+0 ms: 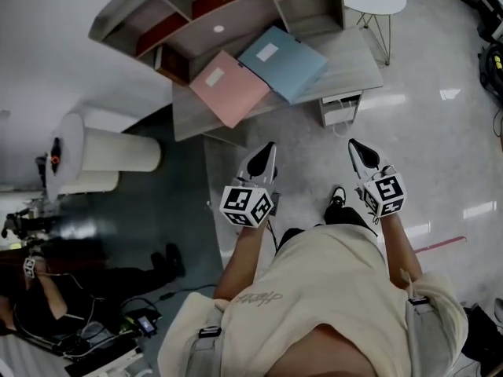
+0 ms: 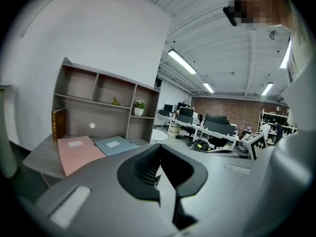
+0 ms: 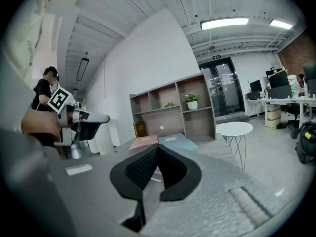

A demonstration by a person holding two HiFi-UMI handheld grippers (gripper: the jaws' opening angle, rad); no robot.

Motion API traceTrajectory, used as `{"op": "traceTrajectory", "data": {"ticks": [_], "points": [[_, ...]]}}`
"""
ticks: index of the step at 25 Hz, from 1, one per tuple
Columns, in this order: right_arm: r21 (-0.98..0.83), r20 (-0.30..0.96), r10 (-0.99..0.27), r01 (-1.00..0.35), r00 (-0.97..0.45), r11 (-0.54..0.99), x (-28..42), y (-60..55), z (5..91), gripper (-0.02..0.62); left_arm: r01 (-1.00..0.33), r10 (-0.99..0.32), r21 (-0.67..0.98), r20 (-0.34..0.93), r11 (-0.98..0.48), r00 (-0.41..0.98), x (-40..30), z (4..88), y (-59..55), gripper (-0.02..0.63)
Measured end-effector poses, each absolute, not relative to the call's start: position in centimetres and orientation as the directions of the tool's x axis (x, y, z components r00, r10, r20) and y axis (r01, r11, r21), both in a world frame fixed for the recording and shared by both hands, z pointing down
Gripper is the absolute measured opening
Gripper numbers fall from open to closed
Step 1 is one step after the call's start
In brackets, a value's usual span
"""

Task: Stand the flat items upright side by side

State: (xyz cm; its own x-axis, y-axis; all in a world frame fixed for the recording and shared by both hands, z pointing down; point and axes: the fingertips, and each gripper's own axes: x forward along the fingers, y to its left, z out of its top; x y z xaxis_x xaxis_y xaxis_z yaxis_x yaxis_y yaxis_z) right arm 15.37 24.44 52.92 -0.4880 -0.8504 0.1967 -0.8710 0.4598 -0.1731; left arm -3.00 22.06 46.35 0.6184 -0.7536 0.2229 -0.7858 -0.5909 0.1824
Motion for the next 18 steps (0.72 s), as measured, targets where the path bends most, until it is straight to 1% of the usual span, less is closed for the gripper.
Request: {"op": "traceTrajectory", "data": {"ticks": [4,9,12,18], "points": [[-0.191,0.218,-0.824,-0.851,-0.522,0.489,16.3,22.4,54.0,0.002,-0.788,-0.762,0.205,0.206,-0.580,0.614,-1.0,45.9,20.2,0.017],[-0.208,0.245,-0.793,-0.829,-0.558,0.519,16.5,19.4,55.0,0.002,-0.818,-0.769,0.214,0.281,-0.533,0.574,-1.4,47.8,18.7,0.017],[-0.223,0.247,-0.784,-0.821,-0.569,0.526,16.1,17.7,55.6,0.002,-0.830,-0.773,0.211,0.304,-0.516,0.557,-2.0,48.8,17.2,0.017],[-0.238,0.281,-0.774,-0.823,-0.567,0.516,16.8,15.6,56.3,0.002,-0.834,-0.782,0.228,0.292,-0.502,0.550,-1.6,49.6,12.0,0.017]]}}
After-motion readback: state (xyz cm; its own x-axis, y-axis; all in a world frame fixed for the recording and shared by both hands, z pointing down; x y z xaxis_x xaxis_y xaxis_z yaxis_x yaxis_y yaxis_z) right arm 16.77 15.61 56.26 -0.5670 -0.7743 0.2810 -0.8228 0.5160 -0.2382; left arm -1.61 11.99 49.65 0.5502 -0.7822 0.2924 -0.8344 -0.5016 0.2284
